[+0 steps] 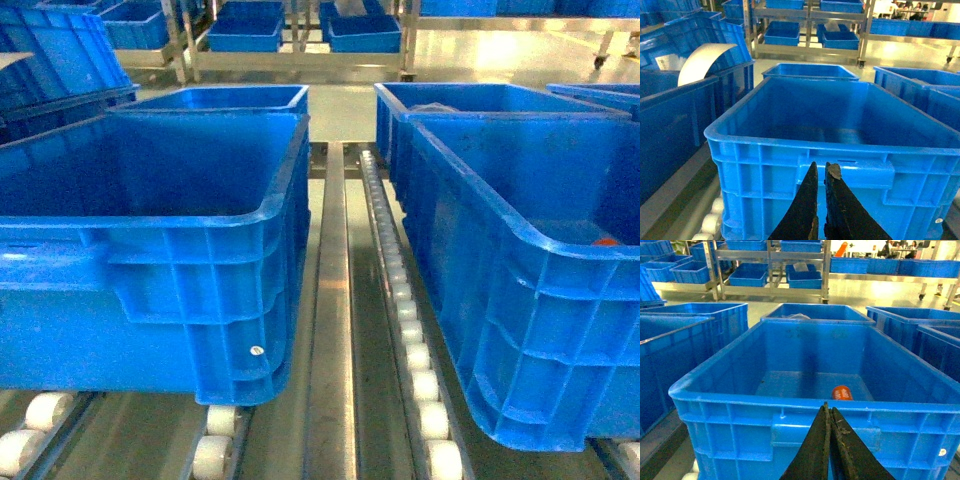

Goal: Sort blue parts and orange caps into right shelf containers

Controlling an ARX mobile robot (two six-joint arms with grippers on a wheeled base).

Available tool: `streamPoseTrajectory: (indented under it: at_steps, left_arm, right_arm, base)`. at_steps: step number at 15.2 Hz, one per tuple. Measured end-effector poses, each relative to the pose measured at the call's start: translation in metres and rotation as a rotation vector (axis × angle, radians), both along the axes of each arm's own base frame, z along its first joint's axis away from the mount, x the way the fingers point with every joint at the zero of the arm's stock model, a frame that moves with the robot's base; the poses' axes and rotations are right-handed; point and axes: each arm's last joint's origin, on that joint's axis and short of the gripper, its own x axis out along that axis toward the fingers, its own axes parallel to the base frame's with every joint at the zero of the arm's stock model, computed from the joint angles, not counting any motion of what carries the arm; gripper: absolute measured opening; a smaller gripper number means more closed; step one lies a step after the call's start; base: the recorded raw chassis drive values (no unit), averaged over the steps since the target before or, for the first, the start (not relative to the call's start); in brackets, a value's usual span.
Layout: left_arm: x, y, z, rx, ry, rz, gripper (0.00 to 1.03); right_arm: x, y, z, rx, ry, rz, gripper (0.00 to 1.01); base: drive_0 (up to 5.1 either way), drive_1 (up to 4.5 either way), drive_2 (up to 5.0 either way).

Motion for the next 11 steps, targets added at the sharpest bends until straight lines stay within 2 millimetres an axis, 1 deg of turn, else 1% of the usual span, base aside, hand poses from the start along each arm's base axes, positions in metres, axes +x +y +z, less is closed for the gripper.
streamPoseTrajectory:
  at_steps: [10, 11]
  left_arm:
    - [-0.014, 0.000, 0.000, 0.000, -0.002, 0.000, 0.02]
    - [-0.016, 0.000, 0.000, 0.000, -0.005, 0.000, 0.02]
  right_arm:
    - [-0.014, 0.000, 0.000, 0.000, -0.002, 0.000, 0.02]
    - [-0.018, 0.000, -0.005, 0.001, 0.039, 0.000, 0.02]
  base:
    - [0.0, 0.00, 0.0]
    - [0.0, 0.00, 0.0]
